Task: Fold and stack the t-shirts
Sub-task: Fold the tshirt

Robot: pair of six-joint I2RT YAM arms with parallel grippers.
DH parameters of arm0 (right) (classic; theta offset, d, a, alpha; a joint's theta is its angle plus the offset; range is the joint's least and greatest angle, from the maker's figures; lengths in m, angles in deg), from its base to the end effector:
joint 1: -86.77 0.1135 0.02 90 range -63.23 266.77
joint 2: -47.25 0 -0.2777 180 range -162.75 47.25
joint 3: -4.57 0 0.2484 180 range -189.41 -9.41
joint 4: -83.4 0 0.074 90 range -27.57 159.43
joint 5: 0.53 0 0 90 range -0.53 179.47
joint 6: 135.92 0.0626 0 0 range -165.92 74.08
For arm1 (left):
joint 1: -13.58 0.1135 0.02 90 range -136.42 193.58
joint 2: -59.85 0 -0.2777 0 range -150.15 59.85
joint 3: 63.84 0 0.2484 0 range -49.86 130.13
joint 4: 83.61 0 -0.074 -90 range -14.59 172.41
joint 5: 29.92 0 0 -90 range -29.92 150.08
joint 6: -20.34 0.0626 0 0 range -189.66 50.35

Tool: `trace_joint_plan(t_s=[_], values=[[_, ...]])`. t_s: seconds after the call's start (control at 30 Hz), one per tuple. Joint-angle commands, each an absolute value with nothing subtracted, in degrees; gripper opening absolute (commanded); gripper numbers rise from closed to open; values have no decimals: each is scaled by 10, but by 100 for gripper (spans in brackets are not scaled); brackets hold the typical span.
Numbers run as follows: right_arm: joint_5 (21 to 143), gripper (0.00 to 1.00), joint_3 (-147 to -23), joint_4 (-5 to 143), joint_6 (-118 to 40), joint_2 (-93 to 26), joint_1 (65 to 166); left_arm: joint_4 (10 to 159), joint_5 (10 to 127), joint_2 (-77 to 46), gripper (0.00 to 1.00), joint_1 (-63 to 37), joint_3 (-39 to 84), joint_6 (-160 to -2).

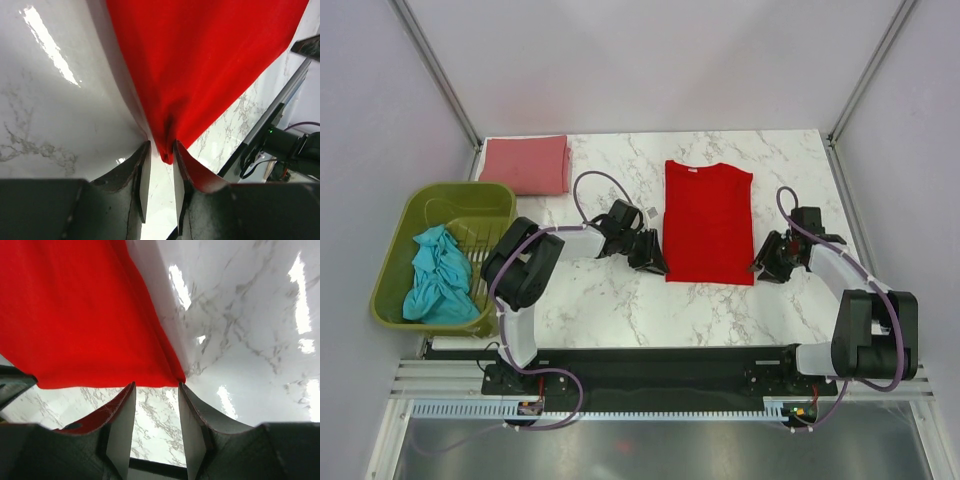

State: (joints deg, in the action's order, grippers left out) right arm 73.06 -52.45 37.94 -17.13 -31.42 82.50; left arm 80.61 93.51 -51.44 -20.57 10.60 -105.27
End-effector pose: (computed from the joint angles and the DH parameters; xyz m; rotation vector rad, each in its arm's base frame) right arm 0.2491 -0.0009 0.1707 0.7101 2.6767 0.5090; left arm 0.3085 -0.2510 0.1229 0.2388 2.6916 -1.1822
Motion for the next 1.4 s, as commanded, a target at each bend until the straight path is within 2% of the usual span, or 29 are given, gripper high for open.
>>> trace_joint_plan(t_s=[0.0,0.07,0.3,0.5,0.6,0.77,0.87,0.93,1.07,1.17,1.23,1.3,1.37], values=[[739,47,-492,416,-123,-289,847,841,908,-493,33,-211,97,-1076],[740,47,-483,424,-117,-291,854,843,905,-491,36,-212,91,-1074],[808,47,-466,419,-123,-289,855,850,902,-500,36,-212,86,-1073],[822,34,-464,431,-140,-317,855,859,925,-505,36,-212,88,-1073],[837,24,-461,432,-142,-320,855,859,928,-506,28,-211,85,-1074],[847,15,-457,433,-147,-319,855,859,930,-510,17,-212,74,-1076],[851,8,-454,433,-151,-320,855,858,936,-518,2,-211,67,-1076],[855,1,-449,432,-149,-319,855,858,937,-520,2,-214,59,-1080],[860,0,-443,432,-149,-311,855,858,931,-504,2,-215,38,-1084],[853,0,-441,431,-148,-301,855,855,931,-476,4,-215,30,-1087],[843,1,-446,428,-146,-295,855,850,926,-452,20,-216,24,-1087],[836,7,-452,417,-148,-287,855,839,925,-440,33,-216,23,-1083],[831,13,-461,409,-149,-277,855,836,928,-425,36,-216,23,-1083]])
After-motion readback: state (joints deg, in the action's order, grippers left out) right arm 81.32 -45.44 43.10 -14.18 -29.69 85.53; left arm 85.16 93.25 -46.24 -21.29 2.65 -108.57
